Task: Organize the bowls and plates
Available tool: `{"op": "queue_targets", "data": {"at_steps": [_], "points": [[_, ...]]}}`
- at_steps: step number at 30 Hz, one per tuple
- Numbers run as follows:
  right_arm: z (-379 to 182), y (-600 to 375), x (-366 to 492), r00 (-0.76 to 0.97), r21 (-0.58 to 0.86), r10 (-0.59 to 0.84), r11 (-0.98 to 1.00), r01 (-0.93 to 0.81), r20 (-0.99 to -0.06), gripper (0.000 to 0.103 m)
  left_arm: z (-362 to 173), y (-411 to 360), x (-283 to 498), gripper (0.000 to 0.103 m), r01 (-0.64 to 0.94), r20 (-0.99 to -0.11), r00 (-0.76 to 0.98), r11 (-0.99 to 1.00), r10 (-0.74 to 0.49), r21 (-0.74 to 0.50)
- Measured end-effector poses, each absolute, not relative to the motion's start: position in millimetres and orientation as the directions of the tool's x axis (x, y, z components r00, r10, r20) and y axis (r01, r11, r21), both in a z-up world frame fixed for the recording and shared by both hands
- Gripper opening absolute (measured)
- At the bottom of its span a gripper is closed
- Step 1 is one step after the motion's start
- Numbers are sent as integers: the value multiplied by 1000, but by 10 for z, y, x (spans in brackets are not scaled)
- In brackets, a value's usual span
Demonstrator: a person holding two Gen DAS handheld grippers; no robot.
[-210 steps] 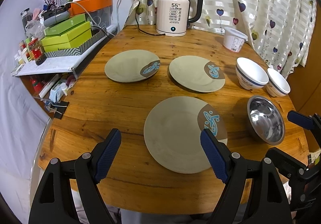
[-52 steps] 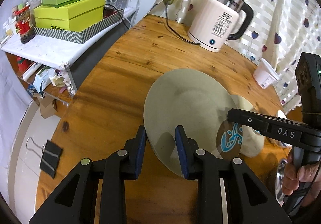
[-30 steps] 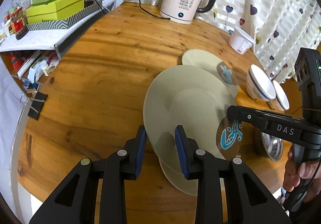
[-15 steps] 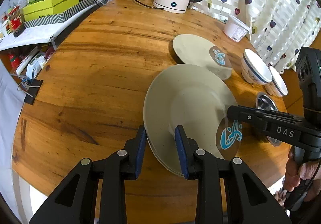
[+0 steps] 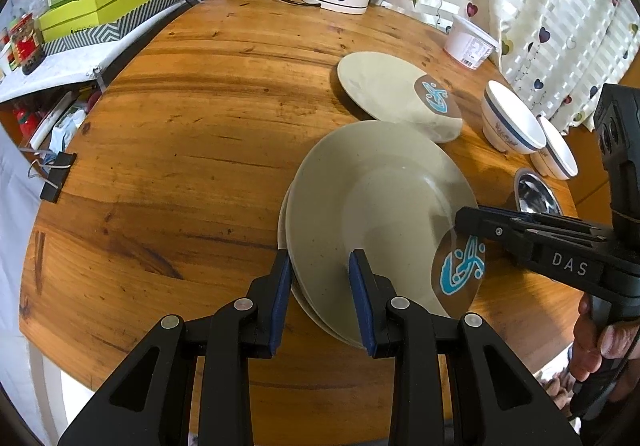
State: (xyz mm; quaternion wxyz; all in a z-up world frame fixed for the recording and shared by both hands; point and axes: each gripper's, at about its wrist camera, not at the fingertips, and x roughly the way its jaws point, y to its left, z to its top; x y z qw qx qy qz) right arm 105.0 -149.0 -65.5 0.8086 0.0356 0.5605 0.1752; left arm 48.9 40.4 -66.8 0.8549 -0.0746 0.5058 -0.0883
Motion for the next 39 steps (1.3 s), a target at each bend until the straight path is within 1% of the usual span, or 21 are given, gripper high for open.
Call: {"op": "queue_targets", "data": {"at_steps": [18, 24, 32, 39], "points": [[-695, -1464, 1049, 320, 252, 331, 931, -264, -887, 23, -675, 443, 472, 31, 59, -846, 487, 975, -217, -216], [-662, -1469, 1040, 335, 248, 333, 929, -273, -881, 23, -647, 517, 482, 31, 51, -834, 502, 971, -229, -236], [-665, -1485, 1020, 335, 257, 342, 927, -273, -878, 23, -715, 513, 505, 31, 46, -842, 481, 966, -244, -253], [-534, -1547, 970, 377, 259, 344, 930, -260, -860, 23, -666, 549, 492, 31, 42, -835, 496, 967, -239, -252]]}}
